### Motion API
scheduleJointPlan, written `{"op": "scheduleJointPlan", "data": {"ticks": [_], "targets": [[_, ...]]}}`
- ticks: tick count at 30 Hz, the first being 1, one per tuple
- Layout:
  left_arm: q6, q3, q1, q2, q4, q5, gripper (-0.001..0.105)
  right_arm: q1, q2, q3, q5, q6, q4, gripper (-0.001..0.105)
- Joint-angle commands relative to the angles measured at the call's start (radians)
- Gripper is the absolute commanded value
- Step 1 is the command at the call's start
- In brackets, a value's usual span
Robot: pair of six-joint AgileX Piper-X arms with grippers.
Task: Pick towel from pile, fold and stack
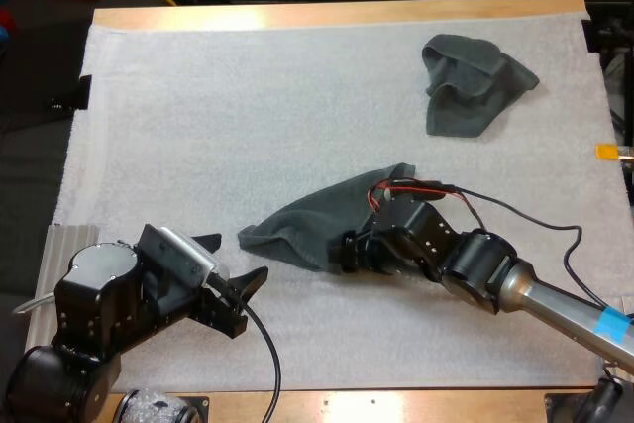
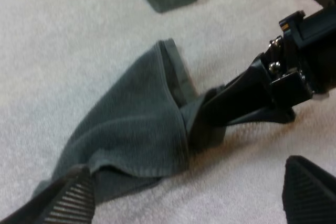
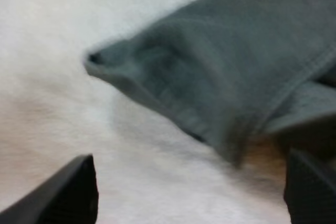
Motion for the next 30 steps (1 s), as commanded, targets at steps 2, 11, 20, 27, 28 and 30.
{"op": "scheduleJointPlan", "data": {"ticks": [2,11,20,27,28,30], "targets": [[-0.003,-0.011,-0.002,0.001,0.012,0.009,0.071,0.002,-0.009,-0.003,0.065,-0.075,0.068,0.071],[-0.003,-0.011,-0.002,0.001,0.049,0.009,0.071,-0.063,-0.009,-0.003,0.142,-0.152,0.126,0.071],[-0.003,-0.011,-0.002,0.001,0.049,0.009,0.071,-0.239,0.01,0.002,-0.082,-0.15,0.098,0.071],[-0.003,-0.011,-0.002,0.001,0.049,0.009,0.071,-0.251,0.084,0.002,-0.179,-0.126,0.061,0.071],[-0.003,-0.011,-0.002,0.001,0.049,0.009,0.071,-0.251,0.096,0.002,-0.187,-0.111,0.055,0.071],[-0.003,-0.011,-0.002,0.001,0.049,0.009,0.071,-0.251,0.121,0.002,-0.193,-0.074,0.043,0.065]]}}
